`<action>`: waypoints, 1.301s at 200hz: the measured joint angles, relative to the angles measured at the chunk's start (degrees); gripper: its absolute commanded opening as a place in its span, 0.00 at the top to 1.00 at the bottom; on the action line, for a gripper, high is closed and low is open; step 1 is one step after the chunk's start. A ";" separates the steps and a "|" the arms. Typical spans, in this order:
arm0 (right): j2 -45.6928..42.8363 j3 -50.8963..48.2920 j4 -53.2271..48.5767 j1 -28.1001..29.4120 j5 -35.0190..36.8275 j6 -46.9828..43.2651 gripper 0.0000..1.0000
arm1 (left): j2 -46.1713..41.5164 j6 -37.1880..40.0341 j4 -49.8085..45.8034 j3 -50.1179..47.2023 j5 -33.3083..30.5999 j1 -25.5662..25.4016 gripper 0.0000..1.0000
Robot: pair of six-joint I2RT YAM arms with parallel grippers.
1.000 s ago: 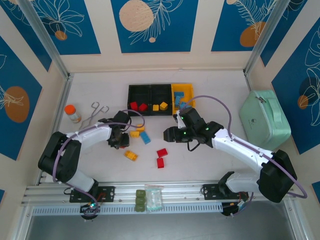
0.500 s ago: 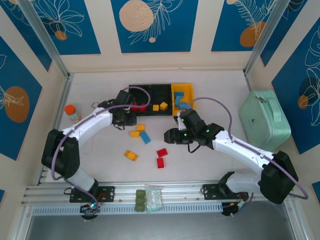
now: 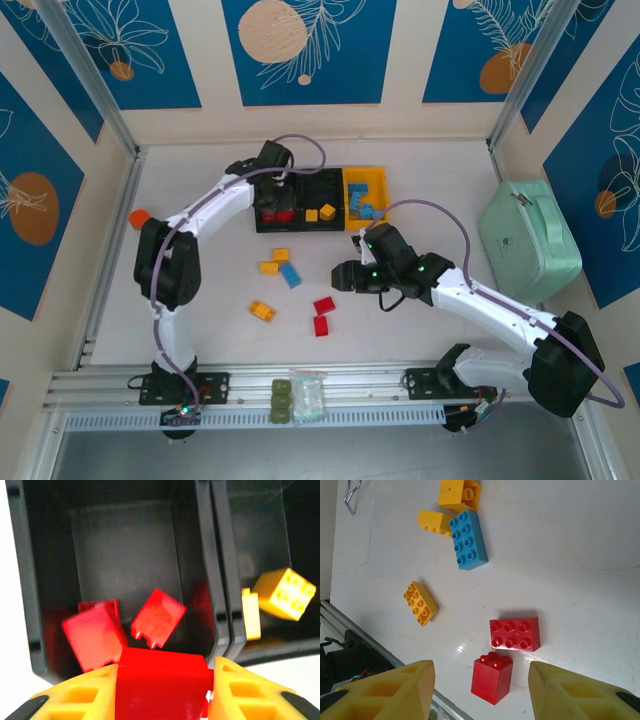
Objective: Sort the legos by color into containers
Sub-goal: Place the lego in the container.
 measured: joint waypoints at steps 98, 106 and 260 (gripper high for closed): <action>-0.74 -0.04 -0.68 0.13 1.53 0.87 0.48 | 12.50 2.93 -4.24 13.09 -2.19 0.72 0.58; -0.81 -0.04 -0.79 0.22 1.73 0.90 0.48 | 12.76 2.93 -4.48 13.09 -2.36 0.81 0.55; -1.14 -0.02 -2.56 0.72 2.75 1.05 0.43 | 7.15 2.89 -4.50 10.38 -0.22 1.11 0.38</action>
